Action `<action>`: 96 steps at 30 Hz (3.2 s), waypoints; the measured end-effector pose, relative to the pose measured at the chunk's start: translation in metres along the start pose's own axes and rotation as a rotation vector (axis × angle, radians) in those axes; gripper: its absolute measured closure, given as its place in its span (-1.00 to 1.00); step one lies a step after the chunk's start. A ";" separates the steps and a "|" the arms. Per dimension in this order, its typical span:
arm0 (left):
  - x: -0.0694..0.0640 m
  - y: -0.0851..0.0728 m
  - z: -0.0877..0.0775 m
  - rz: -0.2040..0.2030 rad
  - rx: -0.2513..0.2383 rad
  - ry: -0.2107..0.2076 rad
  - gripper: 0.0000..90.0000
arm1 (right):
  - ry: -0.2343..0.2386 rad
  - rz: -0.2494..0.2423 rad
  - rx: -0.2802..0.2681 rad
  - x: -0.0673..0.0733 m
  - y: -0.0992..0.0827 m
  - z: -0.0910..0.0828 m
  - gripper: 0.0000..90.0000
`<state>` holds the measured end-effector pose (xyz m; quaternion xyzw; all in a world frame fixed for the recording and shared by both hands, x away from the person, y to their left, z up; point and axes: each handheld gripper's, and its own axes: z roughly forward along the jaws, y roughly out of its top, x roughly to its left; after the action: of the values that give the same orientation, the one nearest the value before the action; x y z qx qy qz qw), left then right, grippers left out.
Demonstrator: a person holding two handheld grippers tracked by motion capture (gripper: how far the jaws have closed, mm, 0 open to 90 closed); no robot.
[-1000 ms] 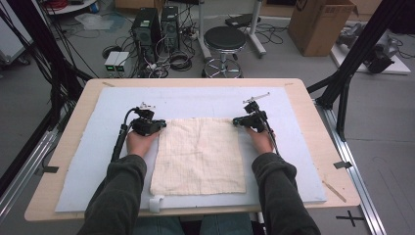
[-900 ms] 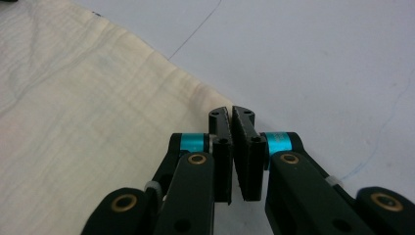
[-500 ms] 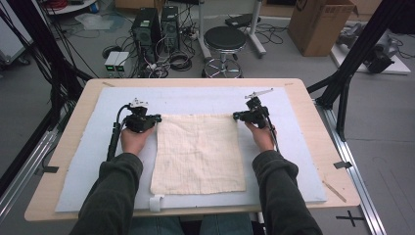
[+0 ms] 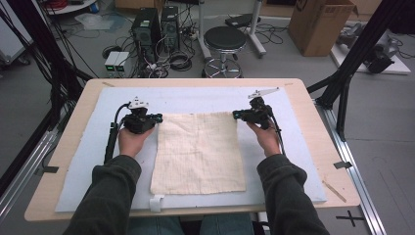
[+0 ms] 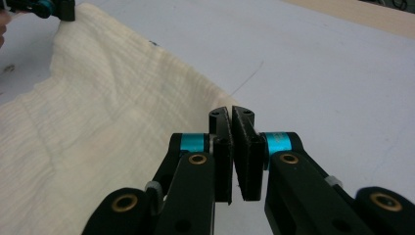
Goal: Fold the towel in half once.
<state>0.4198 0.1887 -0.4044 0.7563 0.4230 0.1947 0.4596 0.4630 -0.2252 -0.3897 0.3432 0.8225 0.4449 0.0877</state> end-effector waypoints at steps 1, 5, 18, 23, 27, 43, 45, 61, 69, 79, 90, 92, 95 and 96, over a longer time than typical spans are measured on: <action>-0.001 0.000 -0.001 0.011 0.003 0.000 0.95 | 0.001 -0.004 -0.003 0.002 0.000 -0.002 0.93; -0.008 0.000 -0.010 0.040 0.008 -0.006 0.95 | 0.009 -0.015 0.003 0.005 -0.001 -0.010 0.93; -0.017 -0.014 -0.030 0.085 0.000 -0.024 0.95 | 0.017 -0.046 0.031 0.017 -0.013 -0.018 0.93; -0.025 -0.018 -0.037 0.111 -0.009 -0.028 0.95 | 0.034 -0.076 0.027 0.027 -0.011 -0.021 0.93; -0.023 -0.025 -0.045 0.115 -0.008 -0.025 0.95 | 0.034 -0.081 0.034 0.030 -0.012 -0.024 0.93; -0.036 -0.038 -0.059 0.175 0.012 -0.072 0.95 | 0.039 -0.104 0.048 0.040 -0.030 -0.038 0.93; -0.037 -0.040 -0.061 0.181 0.013 -0.073 0.95 | 0.043 -0.110 0.045 0.042 -0.033 -0.039 0.93; -0.052 -0.055 -0.080 0.229 0.004 -0.091 0.95 | 0.065 -0.143 0.039 0.062 -0.054 -0.050 0.93; -0.064 -0.058 -0.090 0.264 0.005 -0.086 0.95 | 0.077 -0.160 0.045 0.074 -0.066 -0.057 0.93; -0.072 -0.074 -0.100 0.277 0.018 -0.086 0.95 | 0.093 -0.172 0.056 0.086 -0.079 -0.064 0.93; -0.082 -0.089 -0.111 0.306 0.009 -0.100 0.95 | 0.097 -0.188 0.067 0.098 -0.089 -0.069 0.93; -0.083 -0.091 -0.112 0.306 0.011 -0.103 0.95 | 0.097 -0.187 0.072 0.101 -0.091 -0.070 0.93; -0.086 -0.094 -0.114 0.308 0.015 -0.108 0.95 | 0.097 -0.192 0.076 0.102 -0.093 -0.071 0.93; -0.087 -0.095 -0.114 0.310 0.014 -0.112 0.95 | 0.101 -0.193 0.078 0.103 -0.094 -0.071 0.93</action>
<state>0.2489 0.1989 -0.4209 0.8254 0.2763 0.2180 0.4415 0.3082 -0.2416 -0.4060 0.2426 0.8718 0.4188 0.0754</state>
